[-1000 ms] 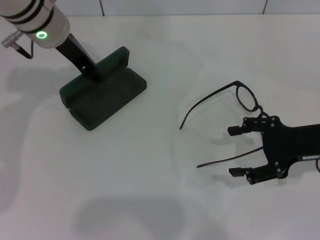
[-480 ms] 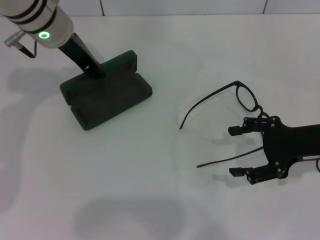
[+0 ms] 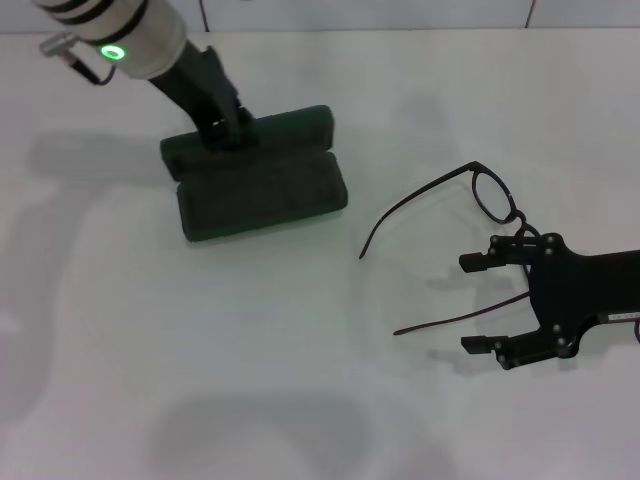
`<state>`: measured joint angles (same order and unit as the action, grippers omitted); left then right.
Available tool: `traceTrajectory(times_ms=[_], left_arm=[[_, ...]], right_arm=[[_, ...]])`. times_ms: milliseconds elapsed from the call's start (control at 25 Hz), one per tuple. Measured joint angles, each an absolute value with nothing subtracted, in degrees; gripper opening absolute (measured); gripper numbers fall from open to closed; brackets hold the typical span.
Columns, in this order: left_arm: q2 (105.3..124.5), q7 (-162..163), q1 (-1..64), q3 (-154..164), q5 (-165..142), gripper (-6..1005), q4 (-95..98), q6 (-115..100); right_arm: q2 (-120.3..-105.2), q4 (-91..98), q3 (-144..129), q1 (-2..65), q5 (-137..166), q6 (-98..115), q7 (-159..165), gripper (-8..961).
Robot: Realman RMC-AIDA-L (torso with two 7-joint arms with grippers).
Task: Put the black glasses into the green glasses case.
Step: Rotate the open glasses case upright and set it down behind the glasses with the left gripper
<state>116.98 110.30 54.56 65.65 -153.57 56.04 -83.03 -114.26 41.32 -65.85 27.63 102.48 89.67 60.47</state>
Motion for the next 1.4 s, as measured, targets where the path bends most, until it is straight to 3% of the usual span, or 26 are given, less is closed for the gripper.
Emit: traceTrajectory(times_ms=[720, 1400], left_arm=[[119.47, 104.1, 57.1, 71.0, -154.2, 203, 53.1, -77.7], [119.60, 103.9, 56.6, 71.9, -151.8, 198, 52.9, -77.7]], right_arm=[[-114.44, 41.3, -66.0, 27.4, 102.5, 90.0, 60.2, 852], [-114.52, 41.5, -66.0, 27.0, 102.5, 90.2, 60.3, 851]])
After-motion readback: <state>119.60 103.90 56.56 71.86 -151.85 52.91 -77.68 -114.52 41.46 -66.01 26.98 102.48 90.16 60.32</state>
